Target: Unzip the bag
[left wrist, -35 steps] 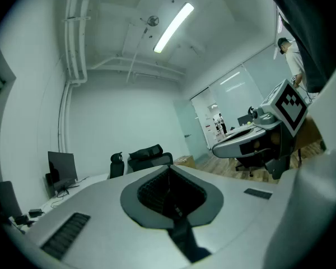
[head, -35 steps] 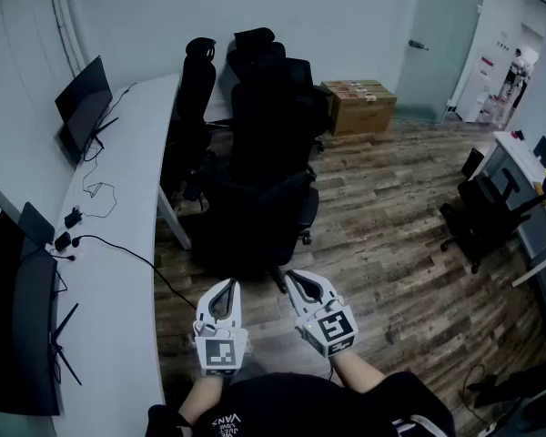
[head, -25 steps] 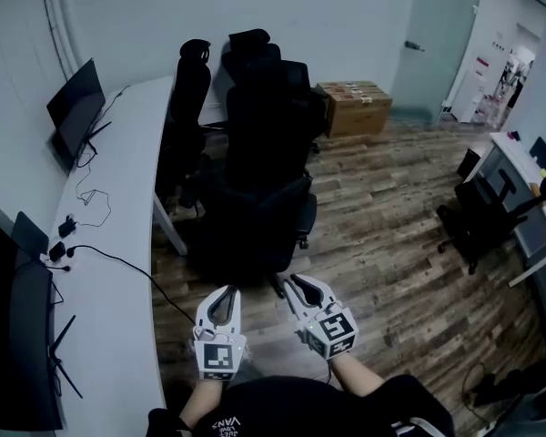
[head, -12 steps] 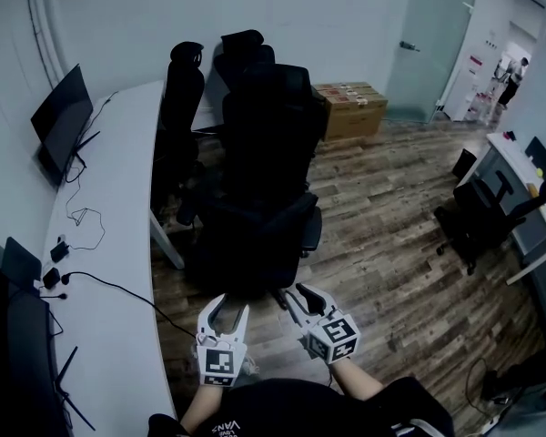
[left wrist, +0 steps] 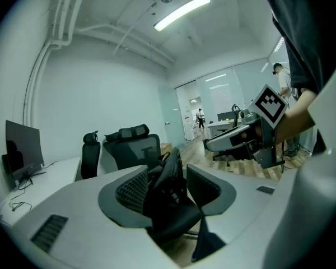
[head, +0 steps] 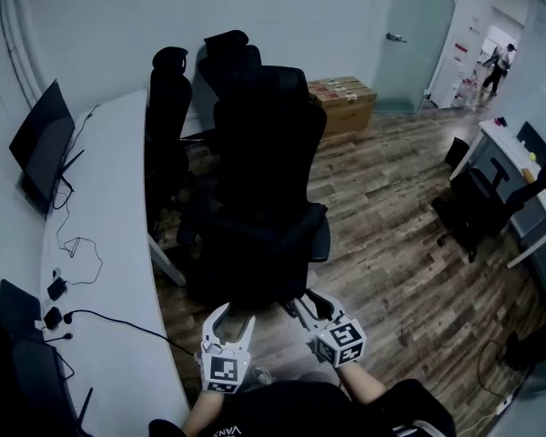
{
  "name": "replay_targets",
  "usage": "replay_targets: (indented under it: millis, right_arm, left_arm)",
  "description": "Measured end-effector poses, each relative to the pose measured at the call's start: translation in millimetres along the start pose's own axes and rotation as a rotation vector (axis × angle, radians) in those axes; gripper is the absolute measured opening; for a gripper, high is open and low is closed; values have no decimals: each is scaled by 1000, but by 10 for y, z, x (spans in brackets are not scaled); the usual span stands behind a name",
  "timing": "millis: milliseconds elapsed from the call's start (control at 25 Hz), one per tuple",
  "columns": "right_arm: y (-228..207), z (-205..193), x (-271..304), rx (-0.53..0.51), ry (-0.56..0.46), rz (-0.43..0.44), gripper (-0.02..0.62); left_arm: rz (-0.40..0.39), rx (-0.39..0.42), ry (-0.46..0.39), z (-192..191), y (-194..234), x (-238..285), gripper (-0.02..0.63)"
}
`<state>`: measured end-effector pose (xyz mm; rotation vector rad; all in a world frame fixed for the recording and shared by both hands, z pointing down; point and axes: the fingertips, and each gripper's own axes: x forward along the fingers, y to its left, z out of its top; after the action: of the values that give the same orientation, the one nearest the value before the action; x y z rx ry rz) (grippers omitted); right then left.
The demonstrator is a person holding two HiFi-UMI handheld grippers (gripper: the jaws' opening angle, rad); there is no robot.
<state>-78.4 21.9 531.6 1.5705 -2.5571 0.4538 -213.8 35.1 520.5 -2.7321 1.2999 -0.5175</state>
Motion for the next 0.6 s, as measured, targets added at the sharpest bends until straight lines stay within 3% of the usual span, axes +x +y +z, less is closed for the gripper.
replay_targets:
  millis: [280,600]
  right_arm:
    - [-133,-103,324,10,29,-17,115]
    - [-429,-280,701,-18,81,87,115]
  left_arm:
    - [-23,9,25,-204,208,282,213]
    - [-7,97,38,-278,227,826,221]
